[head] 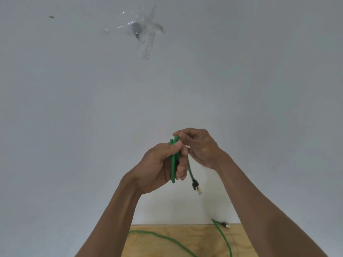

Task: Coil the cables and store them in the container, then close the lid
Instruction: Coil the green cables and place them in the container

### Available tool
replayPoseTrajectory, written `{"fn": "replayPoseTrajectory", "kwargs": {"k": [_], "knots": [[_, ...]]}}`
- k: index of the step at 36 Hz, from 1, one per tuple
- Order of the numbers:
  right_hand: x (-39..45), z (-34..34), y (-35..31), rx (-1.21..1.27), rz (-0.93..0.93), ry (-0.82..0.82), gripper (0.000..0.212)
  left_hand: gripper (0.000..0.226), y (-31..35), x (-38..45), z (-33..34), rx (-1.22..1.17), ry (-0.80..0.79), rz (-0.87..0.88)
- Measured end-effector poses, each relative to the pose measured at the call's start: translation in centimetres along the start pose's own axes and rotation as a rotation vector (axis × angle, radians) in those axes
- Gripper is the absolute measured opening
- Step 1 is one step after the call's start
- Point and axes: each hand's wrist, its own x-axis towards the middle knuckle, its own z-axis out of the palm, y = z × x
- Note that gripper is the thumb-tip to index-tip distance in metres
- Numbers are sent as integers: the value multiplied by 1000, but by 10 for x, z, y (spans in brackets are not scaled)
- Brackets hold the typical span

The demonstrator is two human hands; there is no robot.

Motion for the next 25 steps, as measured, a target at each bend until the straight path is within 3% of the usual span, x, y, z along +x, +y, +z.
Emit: {"fn": "replayPoseTrajectory", "kwargs": {"k": [3,6,9,12,18,22,25], "knots": [[-11,6,15,104,11,-17,14,30,-1,5,4,-82,-43,35],[-22,21,31,88,55,15,23,31,0,12,6,-139,-32,79],[-31,34,49,-54,67,117,50,30,3,18,1,-139,24,89],[-40,41,54,-155,119,175,42,30,3,23,-7,-120,99,91],[-47,52,45,-599,113,94,15,30,6,30,-20,120,312,178],[-48,50,27,-914,68,89,21,31,5,27,-31,362,368,145],[-47,49,-2,-1230,-10,-1,23,35,1,24,-37,514,373,72]]}}
